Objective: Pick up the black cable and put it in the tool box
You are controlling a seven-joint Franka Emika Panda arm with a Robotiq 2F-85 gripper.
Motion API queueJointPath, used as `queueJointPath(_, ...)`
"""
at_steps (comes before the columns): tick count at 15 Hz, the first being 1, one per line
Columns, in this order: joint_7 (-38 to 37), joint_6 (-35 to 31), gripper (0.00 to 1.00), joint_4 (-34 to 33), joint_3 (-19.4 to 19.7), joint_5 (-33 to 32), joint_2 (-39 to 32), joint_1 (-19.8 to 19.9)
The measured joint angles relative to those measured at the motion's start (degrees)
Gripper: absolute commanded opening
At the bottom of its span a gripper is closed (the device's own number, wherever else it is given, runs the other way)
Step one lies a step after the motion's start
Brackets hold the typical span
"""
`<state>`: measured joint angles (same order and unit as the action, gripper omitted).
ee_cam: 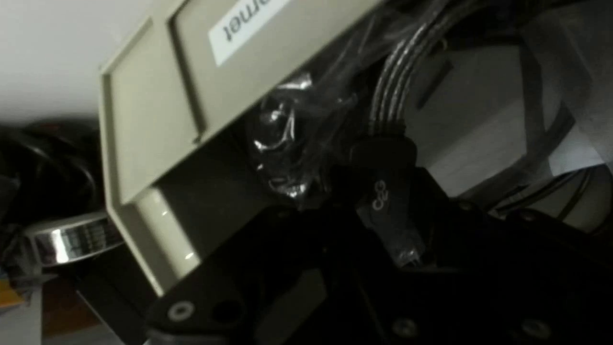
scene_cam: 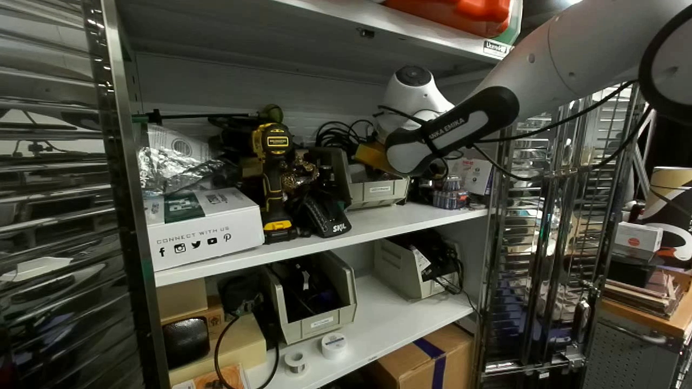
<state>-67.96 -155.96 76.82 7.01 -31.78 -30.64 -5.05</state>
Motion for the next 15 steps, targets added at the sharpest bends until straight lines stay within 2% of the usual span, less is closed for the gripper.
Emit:
queueJointPath(3,0.11,0.54,0.9,-1.33,-0.56,0.78,-0.78,0.13)
queueJointPath(5,0.11,0.55,1.0,-1.41,-0.72,0.96,-0.11,0.13)
queueJointPath(9,2.24,2.32,1.0,-0.16,-2.31,2.59,2.88,0.72)
queueJointPath(11,7.07,6.64,1.0,1.79,-4.14,6.81,5.28,1.3)
queueJointPath(15,17.2,16.26,1.0,8.67,-4.31,12.9,10.8,0.89)
